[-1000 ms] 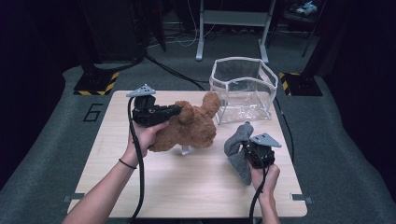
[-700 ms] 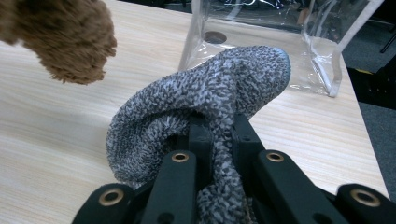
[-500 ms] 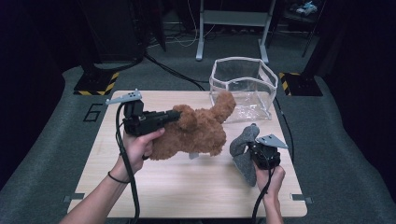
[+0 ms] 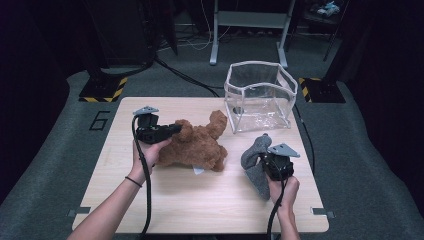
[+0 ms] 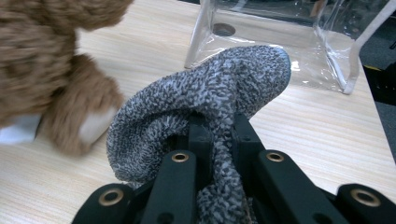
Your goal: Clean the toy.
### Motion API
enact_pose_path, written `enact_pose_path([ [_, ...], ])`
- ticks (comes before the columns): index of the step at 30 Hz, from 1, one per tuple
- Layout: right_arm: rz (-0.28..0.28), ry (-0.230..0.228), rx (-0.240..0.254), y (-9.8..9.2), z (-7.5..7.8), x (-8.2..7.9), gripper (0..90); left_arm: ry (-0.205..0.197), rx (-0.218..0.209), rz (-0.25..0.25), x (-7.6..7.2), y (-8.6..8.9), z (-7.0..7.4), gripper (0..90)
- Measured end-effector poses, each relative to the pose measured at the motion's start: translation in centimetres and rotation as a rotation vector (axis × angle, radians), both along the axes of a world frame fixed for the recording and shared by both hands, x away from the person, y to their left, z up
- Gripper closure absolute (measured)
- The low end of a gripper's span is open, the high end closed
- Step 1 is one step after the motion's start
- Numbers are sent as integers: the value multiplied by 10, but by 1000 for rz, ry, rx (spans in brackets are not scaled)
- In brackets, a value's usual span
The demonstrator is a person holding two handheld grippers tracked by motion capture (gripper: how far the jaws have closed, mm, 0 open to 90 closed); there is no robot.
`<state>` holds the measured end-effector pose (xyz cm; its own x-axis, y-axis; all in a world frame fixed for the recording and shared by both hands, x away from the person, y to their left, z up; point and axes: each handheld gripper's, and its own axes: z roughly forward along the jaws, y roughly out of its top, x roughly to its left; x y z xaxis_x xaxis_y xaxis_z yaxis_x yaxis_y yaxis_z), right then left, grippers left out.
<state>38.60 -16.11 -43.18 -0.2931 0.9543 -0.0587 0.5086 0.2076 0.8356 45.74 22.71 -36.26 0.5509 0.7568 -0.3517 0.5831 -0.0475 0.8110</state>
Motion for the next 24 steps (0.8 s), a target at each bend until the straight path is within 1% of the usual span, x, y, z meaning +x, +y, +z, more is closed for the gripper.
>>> enact_pose_path([
  [1,4,1,-2,1,0,0,822,4,10,25,2,-1,-1,823],
  [2,7,0,-6,2,0,1,822,3,19,41,6,-1,-4,822],
  [3,3,5,-3,3,-1,1,822,12,21,49,10,-1,-5,822],
  [4,9,5,-8,5,-1,1,822,2,36,59,12,-1,-6,820],
  [6,11,6,-13,6,-2,1,821,-6,49,68,15,-1,-7,819],
  [7,15,7,-18,7,-3,2,820,-9,62,70,17,-2,-7,818],
  [9,18,14,-26,8,-4,2,820,-7,62,77,19,-2,-8,816],
  [10,20,15,-32,8,-5,3,820,-15,71,86,21,-2,-9,814],
  [11,17,20,-28,9,-6,3,819,-10,75,90,22,-2,-9,813],
  [15,16,39,-30,8,-11,7,817,-11,103,120,32,-3,-13,811],
  [18,16,59,-29,8,-17,9,813,-8,116,146,39,-3,-16,810],
  [20,16,75,-33,8,-21,11,812,3,119,159,45,-3,-19,808],
  [21,18,81,-29,9,-23,12,811,2,125,165,48,-3,-20,807],
  [22,19,86,-35,9,-24,13,810,-1,133,172,50,-4,-21,805],
  [24,17,100,-26,9,-28,15,806,12,137,181,56,-4,-22,796],
])
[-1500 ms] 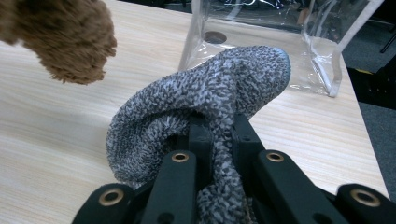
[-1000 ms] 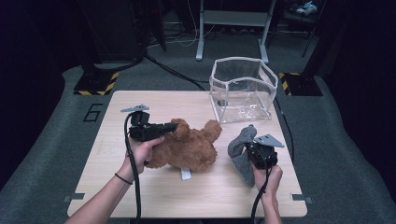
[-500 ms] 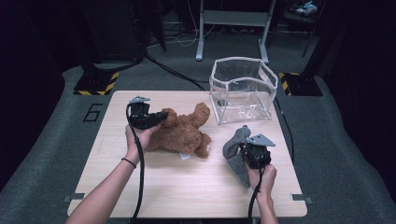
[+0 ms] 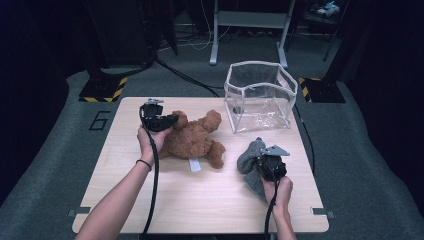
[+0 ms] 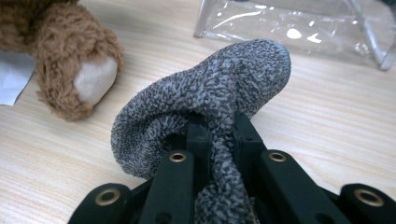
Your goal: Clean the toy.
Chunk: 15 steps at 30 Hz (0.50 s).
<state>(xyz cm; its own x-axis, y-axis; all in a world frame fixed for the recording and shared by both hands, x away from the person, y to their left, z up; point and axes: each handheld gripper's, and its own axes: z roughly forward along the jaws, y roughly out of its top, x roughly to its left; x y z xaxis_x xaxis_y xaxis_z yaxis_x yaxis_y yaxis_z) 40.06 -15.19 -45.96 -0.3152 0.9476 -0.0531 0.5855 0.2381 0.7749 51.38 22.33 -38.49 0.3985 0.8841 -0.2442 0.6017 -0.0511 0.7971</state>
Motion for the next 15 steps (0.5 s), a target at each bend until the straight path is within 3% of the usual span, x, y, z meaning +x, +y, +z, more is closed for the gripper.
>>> enact_pose_path([
  [4,13,12,2,2,-5,3,803,-17,30,18,9,-1,-2,721],
  [6,14,22,7,2,-6,4,804,-22,28,15,11,0,-2,612],
  [8,17,24,9,2,-6,4,804,0,57,8,12,0,-4,499],
  [11,13,24,18,-1,-7,4,805,10,80,3,8,1,-14,379],
  [15,16,23,18,-2,-7,4,805,8,89,-12,-6,2,-31,341],
])
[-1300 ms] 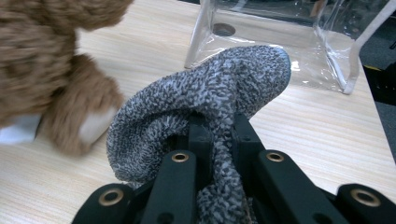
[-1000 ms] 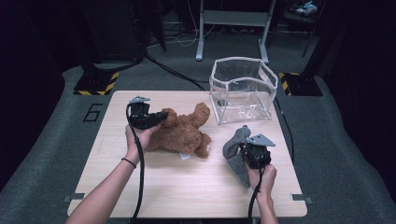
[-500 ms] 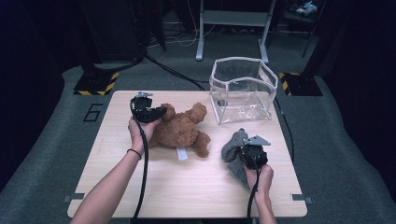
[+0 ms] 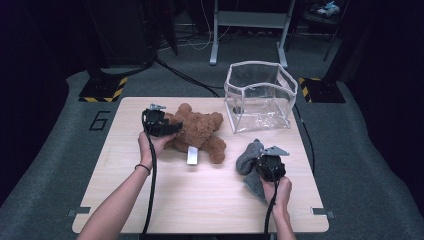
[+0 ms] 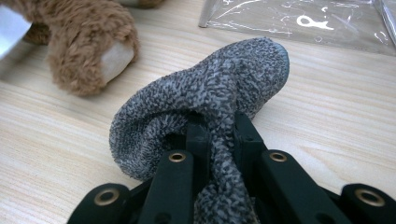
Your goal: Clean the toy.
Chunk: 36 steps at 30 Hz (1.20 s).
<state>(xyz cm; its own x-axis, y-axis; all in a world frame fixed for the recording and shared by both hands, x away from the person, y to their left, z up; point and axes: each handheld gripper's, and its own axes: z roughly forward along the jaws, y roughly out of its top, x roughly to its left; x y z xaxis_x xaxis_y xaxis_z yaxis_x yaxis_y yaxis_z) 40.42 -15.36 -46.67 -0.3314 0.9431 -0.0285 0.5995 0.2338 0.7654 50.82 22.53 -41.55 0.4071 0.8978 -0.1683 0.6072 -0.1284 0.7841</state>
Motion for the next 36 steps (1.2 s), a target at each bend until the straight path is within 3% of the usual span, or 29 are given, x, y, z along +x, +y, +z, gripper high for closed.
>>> enact_pose_path([
  [5,0,4,4,1,0,-1,805,-37,-12,13,-21,-6,-21,314],
  [9,6,3,-3,3,0,-1,805,28,-30,0,-33,-17,-44,302],
  [11,9,1,-4,4,0,-2,805,57,-19,5,-35,-22,-56,302],
  [17,14,0,-17,7,2,-3,805,110,-64,51,-31,-30,-83,300],
  [19,16,-1,-18,7,2,-4,805,131,-88,45,-31,-32,-87,318],
  [22,15,-6,-22,7,3,-5,805,134,-106,-6,-36,-40,-90,337],
  [26,18,-11,-22,8,4,-6,806,128,-105,-61,-41,-47,-94,515],
  [28,10,-14,-18,11,5,-7,807,114,-83,-89,-42,-49,-92,735],
  [30,23,-20,-28,10,6,-6,807,103,-60,-102,-43,-53,-90,873],
  [34,25,-27,-28,10,9,-7,809,79,-23,-116,-46,-58,-87,900],
  [36,25,-30,-26,11,11,-7,809,63,34,-142,-48,-58,-84,900],
])
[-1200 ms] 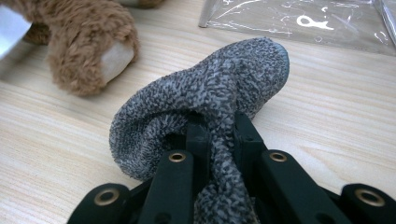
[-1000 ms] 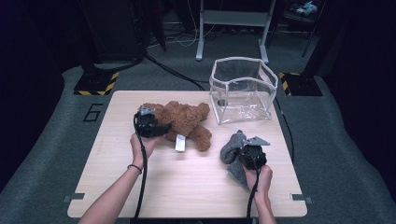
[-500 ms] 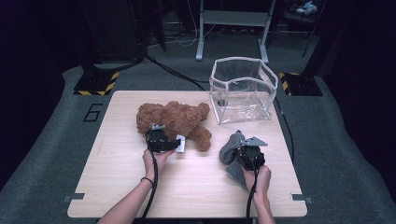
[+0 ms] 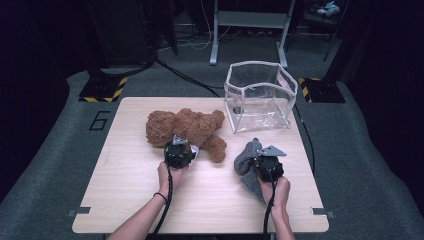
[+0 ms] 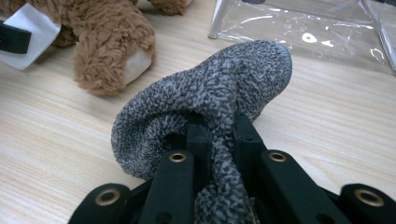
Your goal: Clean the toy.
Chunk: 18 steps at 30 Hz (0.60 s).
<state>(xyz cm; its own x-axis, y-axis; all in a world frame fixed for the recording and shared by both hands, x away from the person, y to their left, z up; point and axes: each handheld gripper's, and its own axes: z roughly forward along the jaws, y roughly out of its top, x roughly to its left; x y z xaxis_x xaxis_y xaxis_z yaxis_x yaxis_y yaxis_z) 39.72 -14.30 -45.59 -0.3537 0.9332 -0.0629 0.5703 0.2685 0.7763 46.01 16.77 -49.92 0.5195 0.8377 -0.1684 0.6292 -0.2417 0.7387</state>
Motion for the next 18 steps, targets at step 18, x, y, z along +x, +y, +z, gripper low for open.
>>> enact_pose_path([
  [18,105,-78,37,24,48,-4,816,-153,142,-134,-51,-15,10,900],
])
